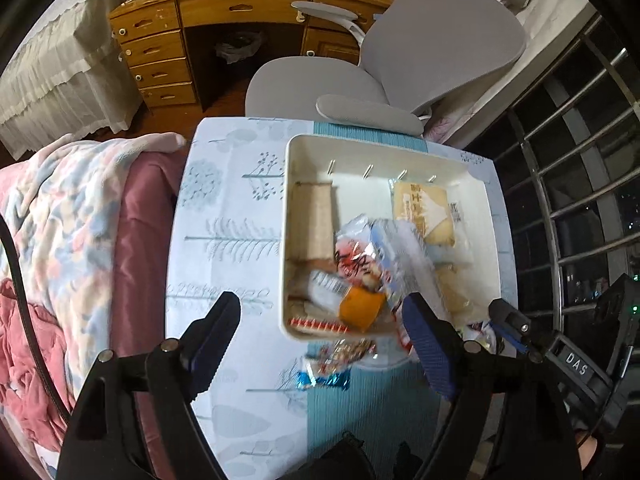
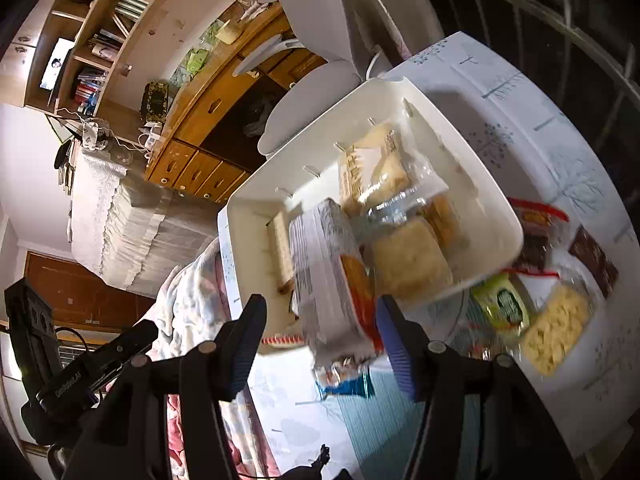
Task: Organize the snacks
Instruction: 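Carry the wafer bar and biscuit roll into the white tray and open both tools, then move both open tools back toward the remaining snacks on the table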
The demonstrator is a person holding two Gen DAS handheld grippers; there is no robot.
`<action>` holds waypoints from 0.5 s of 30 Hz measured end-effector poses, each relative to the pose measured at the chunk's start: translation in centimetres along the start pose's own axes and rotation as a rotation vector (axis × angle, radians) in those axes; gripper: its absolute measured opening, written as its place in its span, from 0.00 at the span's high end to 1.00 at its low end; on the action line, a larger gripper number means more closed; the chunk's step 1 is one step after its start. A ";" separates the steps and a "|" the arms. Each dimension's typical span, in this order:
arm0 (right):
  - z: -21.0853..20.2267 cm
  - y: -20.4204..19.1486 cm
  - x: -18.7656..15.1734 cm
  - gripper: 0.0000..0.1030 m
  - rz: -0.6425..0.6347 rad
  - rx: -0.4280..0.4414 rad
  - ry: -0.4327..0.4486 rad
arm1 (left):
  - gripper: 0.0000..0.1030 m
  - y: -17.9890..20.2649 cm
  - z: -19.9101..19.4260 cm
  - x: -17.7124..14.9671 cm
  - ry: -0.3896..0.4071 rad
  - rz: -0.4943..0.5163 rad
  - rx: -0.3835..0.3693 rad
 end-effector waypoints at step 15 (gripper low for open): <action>-2.8 -2.4 -9.8 0.36 -0.058 -0.080 0.040 | 0.20 -6.3 -5.4 -9.4 0.035 0.049 -0.018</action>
Point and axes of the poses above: each gripper's, at about its wrist camera, not at the fingertips, and z roughly the way its jaws point, y to its right, x to its top, the point moved 7 cm from there along z, roughly the way its jaws point, and after that the axes turned 8 degrees about -z, right-handed, at the moved point
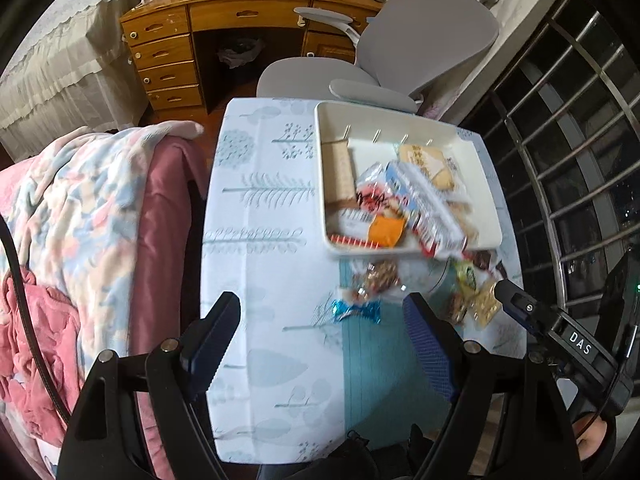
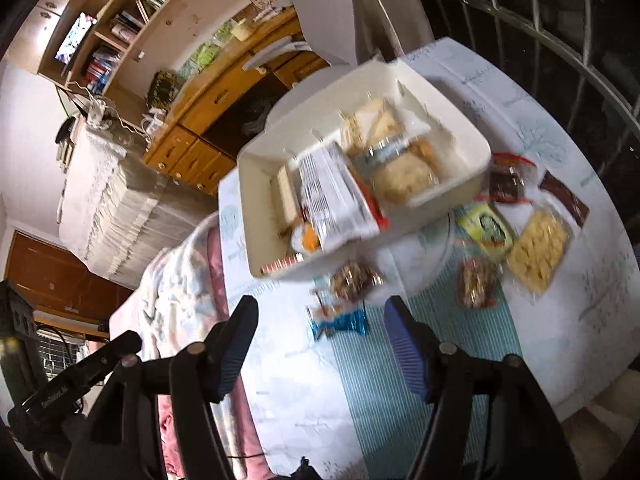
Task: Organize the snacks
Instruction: 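Move both open tools back toward the remaining snacks on the table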
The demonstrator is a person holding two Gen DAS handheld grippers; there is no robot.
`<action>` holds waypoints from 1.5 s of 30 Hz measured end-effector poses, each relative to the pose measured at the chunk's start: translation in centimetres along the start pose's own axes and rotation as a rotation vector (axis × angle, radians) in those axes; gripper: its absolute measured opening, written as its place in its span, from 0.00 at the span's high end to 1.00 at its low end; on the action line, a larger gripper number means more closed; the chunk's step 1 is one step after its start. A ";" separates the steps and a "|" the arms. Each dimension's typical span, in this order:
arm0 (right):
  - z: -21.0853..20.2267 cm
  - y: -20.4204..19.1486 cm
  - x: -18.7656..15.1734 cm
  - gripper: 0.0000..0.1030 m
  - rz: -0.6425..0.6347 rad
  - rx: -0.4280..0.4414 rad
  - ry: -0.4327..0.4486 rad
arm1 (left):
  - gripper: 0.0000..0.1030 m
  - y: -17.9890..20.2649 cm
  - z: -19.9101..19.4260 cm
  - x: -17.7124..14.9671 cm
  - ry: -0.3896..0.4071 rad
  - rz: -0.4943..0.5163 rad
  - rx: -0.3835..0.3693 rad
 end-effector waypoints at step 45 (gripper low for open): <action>-4.0 11.1 -4.7 0.36 -0.662 -0.288 0.040 | 0.20 10.7 8.6 -12.1 -0.146 -0.045 0.032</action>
Point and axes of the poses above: each gripper's, at about its wrist camera, not at the fingertips, and z roughly the way its jaws point, y to its right, x to its top, the point moved 7 cm from there along z, roughly the way its jaws point, and after that the axes turned 8 degrees about -z, right-handed, at the moved point
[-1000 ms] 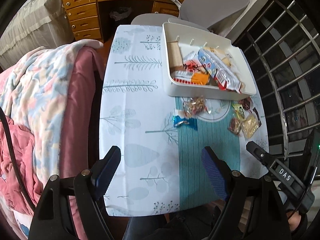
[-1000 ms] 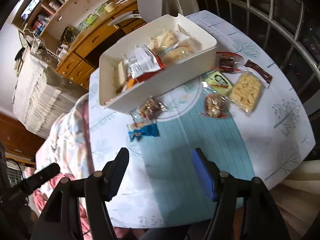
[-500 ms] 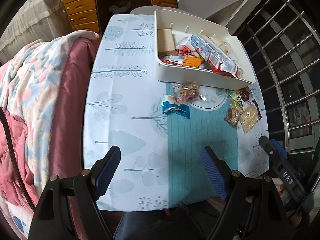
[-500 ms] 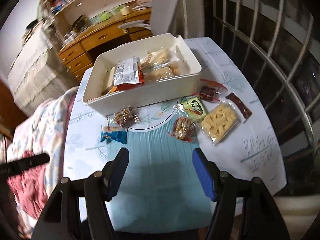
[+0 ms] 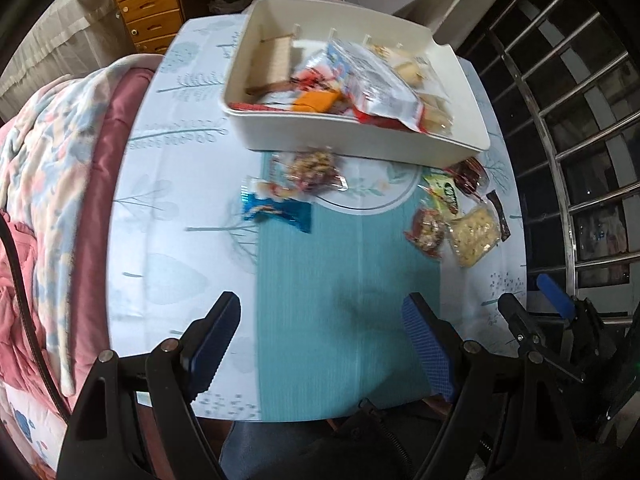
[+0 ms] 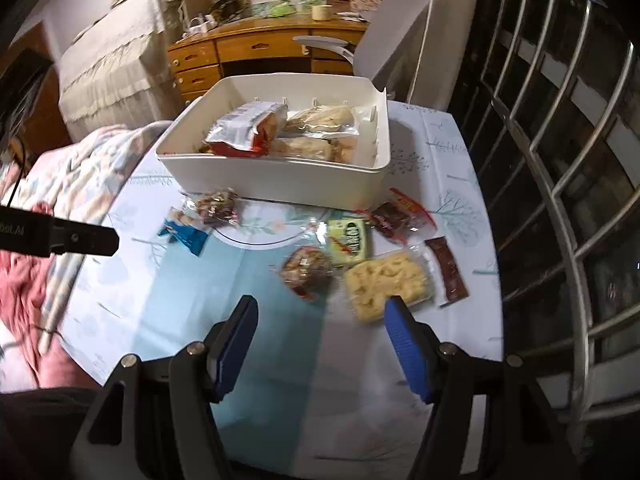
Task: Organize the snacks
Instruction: 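Move both open tools back toward the remaining snacks on the table, then grasp the red-tied nut packet with the left tool while the right tool grasps the puffed snack box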
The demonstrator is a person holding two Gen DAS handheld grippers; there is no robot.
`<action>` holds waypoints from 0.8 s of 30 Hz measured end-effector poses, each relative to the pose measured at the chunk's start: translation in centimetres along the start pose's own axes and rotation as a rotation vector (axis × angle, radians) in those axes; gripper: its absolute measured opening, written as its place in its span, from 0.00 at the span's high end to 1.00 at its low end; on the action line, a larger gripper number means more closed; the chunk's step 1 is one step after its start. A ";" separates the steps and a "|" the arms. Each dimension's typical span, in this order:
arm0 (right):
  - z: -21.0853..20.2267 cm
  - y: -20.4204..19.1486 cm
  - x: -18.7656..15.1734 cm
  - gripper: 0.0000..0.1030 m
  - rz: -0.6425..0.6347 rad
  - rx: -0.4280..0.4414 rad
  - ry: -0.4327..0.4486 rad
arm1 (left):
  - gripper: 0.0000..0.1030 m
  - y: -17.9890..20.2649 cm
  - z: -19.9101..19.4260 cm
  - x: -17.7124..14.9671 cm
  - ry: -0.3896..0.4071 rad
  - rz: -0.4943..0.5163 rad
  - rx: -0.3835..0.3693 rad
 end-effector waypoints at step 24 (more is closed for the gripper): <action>7.1 5.6 -2.8 0.13 -0.187 0.074 0.017 | 0.20 9.2 10.9 1.2 -0.035 0.001 0.110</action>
Point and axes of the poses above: each gripper's, at about its wrist camera, not at the fingertips, and z roughly the way its jaws point, y to its right, x to its top, the point moved 7 cm from there along z, roughly the way its jaws point, and after that the axes turned 8 degrees about -z, right-handed, at the moved point
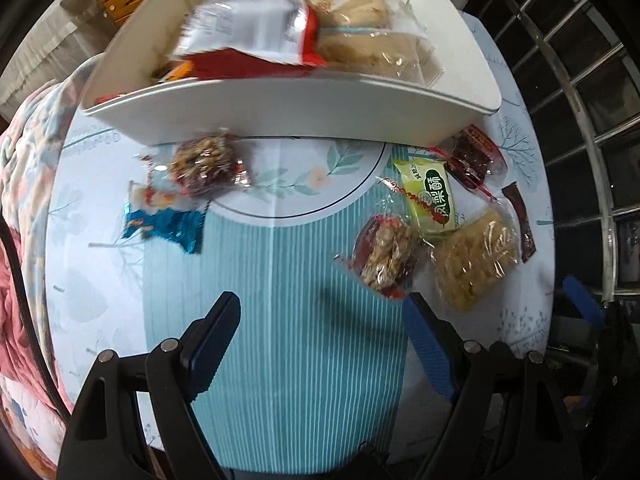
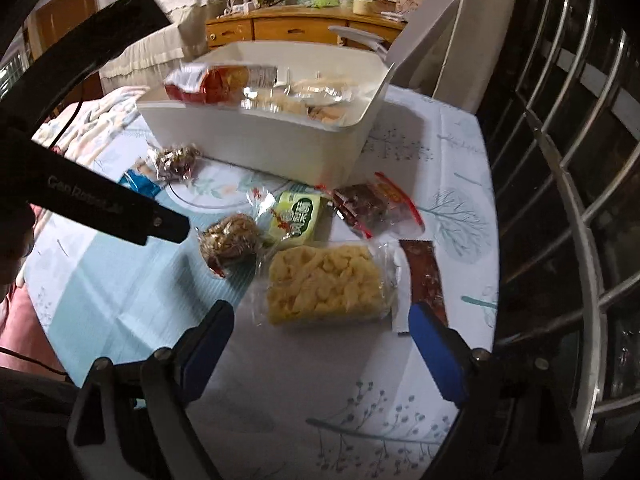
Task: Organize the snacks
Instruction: 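Grasp the red-tied nut packet with the left tool while the right tool grasps the puffed snack box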
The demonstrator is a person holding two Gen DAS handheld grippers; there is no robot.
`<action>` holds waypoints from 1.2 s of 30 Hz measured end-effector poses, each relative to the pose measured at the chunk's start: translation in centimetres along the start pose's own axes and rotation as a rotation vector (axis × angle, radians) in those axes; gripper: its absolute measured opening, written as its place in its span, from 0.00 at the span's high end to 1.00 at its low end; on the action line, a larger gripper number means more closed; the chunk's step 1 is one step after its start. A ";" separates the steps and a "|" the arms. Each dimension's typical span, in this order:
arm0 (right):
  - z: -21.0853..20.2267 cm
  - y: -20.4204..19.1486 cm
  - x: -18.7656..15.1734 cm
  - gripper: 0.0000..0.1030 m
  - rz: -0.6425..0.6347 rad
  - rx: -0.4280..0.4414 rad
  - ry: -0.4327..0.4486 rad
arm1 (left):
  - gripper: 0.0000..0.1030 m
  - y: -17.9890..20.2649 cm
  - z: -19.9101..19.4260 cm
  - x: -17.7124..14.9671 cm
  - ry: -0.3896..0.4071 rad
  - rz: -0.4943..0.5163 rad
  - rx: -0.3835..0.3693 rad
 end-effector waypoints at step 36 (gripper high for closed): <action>7.1 0.4 0.2 0.02 -0.060 0.038 -0.007 | 0.64 4.9 7.9 3.5 -0.109 -0.035 -0.020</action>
Point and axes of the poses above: each gripper's, at about its wrist camera, not at the fingertips, and z roughly the way its jaws point, y to its right, x to its top, the point moved 7 cm from there along z, roughly the way its jaws point, and after that the axes turned 8 degrees about -z, right-handed, at the moved point
